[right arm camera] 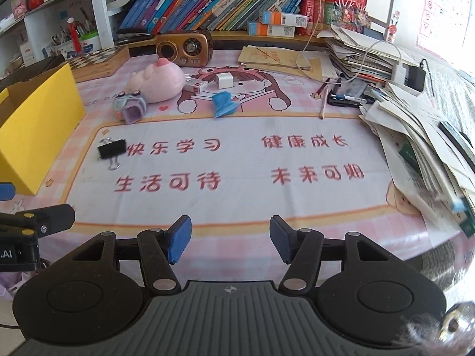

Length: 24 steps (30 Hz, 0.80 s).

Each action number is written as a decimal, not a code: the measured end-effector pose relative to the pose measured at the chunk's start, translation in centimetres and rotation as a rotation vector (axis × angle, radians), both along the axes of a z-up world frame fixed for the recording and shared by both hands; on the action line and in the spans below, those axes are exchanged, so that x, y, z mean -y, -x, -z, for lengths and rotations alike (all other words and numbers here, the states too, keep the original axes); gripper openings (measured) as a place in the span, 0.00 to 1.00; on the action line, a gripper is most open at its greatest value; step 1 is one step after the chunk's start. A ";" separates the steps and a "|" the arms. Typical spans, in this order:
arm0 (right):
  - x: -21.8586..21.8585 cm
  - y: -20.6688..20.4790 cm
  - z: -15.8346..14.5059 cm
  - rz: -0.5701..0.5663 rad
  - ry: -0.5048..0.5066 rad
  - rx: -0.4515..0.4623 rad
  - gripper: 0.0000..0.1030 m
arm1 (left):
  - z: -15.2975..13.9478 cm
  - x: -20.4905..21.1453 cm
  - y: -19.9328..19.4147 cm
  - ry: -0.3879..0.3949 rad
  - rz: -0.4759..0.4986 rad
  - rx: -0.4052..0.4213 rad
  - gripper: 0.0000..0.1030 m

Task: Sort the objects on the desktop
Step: 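Lower the left tool onto the black binder clip and close it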

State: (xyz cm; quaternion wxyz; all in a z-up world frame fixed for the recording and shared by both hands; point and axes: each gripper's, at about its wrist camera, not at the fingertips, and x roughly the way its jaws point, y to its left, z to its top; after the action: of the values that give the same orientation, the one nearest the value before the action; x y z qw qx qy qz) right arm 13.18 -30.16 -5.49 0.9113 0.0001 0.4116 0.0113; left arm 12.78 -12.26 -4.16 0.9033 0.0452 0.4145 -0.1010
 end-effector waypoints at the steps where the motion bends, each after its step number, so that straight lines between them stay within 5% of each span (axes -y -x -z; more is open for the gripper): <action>1: 0.3 -0.6 0.1 -0.005 0.000 -0.001 0.55 | 0.1 0.3 -0.3 -0.002 -0.008 0.001 0.99; 24: 4.0 -12.0 0.9 -0.150 -0.009 0.025 0.66 | 1.0 3.2 -7.7 -0.039 -0.224 0.023 0.98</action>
State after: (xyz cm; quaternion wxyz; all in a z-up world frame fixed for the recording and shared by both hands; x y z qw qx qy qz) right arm 25.19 -34.17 -6.36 0.9129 -0.0269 0.3991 0.0811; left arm 20.44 -15.50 -5.12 0.9125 0.0173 0.4085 0.0091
